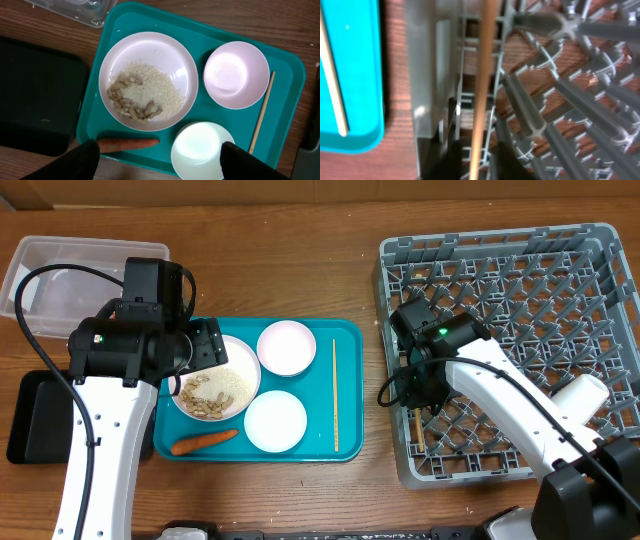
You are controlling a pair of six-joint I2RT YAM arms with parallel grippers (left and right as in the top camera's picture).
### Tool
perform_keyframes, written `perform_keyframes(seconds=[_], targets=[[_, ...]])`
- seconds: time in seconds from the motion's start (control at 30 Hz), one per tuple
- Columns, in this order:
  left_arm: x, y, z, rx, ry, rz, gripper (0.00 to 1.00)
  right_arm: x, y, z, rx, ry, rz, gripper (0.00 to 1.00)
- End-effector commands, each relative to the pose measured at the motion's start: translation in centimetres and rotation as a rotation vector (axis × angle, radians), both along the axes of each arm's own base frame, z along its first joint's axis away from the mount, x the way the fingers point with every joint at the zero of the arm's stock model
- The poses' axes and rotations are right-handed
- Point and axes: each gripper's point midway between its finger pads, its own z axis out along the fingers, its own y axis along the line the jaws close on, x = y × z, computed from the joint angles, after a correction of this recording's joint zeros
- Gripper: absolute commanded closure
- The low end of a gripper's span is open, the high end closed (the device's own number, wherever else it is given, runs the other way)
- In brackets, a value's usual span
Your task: Sort waste into correct bins and load items into the dishwasher
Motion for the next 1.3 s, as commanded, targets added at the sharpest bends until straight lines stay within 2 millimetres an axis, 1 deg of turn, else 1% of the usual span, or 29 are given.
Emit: perform_keyframes(seconds=[0.0, 0.1, 0.13, 0.2, 0.23, 0.3, 0.33, 0.4, 0.43, 0.5, 0.6, 0.77, 0.8, 0.93, 1.0, 1.07, 1.27], targets=[[0.0, 0.4, 0.2, 0.021, -0.008, -0.008, 0.21, 0.9, -0.1, 1.1, -0.001, -0.031, -0.001, 0.65], [0.0, 0.4, 0.2, 0.021, -0.008, -0.008, 0.21, 1.7, 0.4, 3.7, 0.013, -0.06, -0.001, 0.61], [0.0, 0.4, 0.2, 0.021, -0.008, -0.008, 0.21, 2.1, 0.5, 4.8, 0.02, -0.075, -0.002, 0.61], [0.0, 0.4, 0.2, 0.021, -0.008, -0.008, 0.21, 3.1, 1.3, 7.6, 0.049, -0.127, -0.022, 0.61], [0.0, 0.4, 0.2, 0.021, -0.008, -0.008, 0.21, 3.5, 2.1, 8.7, 0.08, -0.149, -0.02, 0.61], [0.0, 0.4, 0.2, 0.021, -0.008, -0.008, 0.21, 4.0, 4.3, 10.7, 0.175, -0.185, 0.006, 0.61], [0.0, 0.4, 0.2, 0.021, -0.008, -0.008, 0.21, 4.3, 5.5, 11.4, 0.223, -0.202, 0.022, 0.61], [0.0, 0.4, 0.2, 0.021, -0.008, -0.008, 0.21, 4.4, 7.8, 12.0, 0.304, -0.22, 0.061, 0.56], [0.0, 0.4, 0.2, 0.021, -0.008, -0.008, 0.21, 4.4, 8.6, 11.7, 0.32, -0.217, 0.067, 0.56], [0.0, 0.4, 0.2, 0.021, -0.008, -0.008, 0.21, 4.2, 9.4, 11.0, 0.321, -0.2, 0.052, 0.56], [0.0, 0.4, 0.2, 0.021, -0.007, -0.008, 0.21, 3.4, 10.7, 8.7, 0.305, -0.149, 0.042, 0.56], [0.0, 0.4, 0.2, 0.021, -0.007, -0.008, 0.21, 1.9, 12.3, 3.5, 0.248, -0.041, 0.019, 0.56], [0.0, 0.4, 0.2, 0.021, -0.007, -0.008, 0.21, 1.5, 12.6, 2.1, 0.233, -0.02, 0.02, 0.56], [0.0, 0.4, 0.2, 0.021, -0.007, -0.008, 0.21, 0.7, 13.3, -1.7, 0.206, 0.027, 0.006, 0.55], [0.0, 0.4, 0.2, 0.021, -0.007, -0.008, 0.21, 0.3, 13.6, -3.3, 0.199, 0.036, 0.001, 0.56], [0.0, 0.4, 0.2, 0.021, -0.007, -0.008, 0.21, 0.1, 13.8, -4.6, 0.199, 0.037, 0.005, 0.55], [0.0, 0.4, 0.2, 0.021, -0.008, -0.008, 0.2, -0.1, 14.0, -6.7, 0.217, 0.018, 0.0, 0.58]])
